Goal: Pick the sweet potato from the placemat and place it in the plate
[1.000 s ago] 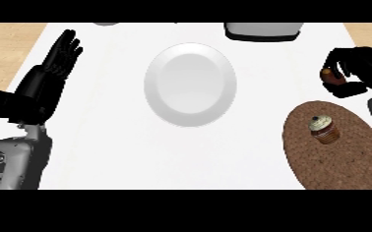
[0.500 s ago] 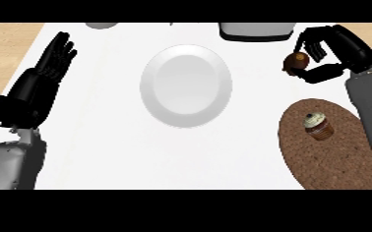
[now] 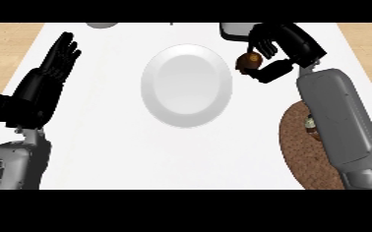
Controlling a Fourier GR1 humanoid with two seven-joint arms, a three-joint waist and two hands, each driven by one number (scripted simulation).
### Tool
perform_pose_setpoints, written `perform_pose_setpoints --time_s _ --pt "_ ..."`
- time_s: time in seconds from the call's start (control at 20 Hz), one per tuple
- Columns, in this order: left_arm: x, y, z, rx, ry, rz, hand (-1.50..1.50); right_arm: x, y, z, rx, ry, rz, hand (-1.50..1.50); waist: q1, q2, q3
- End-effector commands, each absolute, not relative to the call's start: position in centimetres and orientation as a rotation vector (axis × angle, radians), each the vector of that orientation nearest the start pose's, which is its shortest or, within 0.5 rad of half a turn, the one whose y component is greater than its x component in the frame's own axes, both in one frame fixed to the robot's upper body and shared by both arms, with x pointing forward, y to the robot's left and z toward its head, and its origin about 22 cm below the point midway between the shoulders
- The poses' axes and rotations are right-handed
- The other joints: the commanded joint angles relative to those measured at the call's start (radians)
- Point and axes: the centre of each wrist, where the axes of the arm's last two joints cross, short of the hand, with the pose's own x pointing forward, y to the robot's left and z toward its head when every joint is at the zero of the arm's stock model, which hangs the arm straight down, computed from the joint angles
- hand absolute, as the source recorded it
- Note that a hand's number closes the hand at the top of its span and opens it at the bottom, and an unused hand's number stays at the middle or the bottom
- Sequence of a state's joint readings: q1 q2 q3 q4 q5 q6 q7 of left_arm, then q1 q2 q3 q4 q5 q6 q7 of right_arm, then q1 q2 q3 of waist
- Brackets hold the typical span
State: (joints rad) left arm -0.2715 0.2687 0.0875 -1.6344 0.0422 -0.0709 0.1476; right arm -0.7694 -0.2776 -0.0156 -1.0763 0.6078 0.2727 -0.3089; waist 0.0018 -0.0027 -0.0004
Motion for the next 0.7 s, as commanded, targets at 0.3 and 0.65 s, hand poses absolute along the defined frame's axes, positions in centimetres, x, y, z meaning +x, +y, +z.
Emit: perform_pose_setpoints --time_s 0.3,0.65 --pt "29.9 27.4 11.2 0.153 -1.757 -0.240 0.00 40.6 -10.9 12.8 -0.255 -1.792 1.123 1.50 0.008 0.004 0.000" --pt "30.7 26.1 11.7 0.095 -1.751 -0.269 0.00 42.5 -6.5 10.9 -0.401 -1.739 1.184 1.50 0.039 0.013 0.001"
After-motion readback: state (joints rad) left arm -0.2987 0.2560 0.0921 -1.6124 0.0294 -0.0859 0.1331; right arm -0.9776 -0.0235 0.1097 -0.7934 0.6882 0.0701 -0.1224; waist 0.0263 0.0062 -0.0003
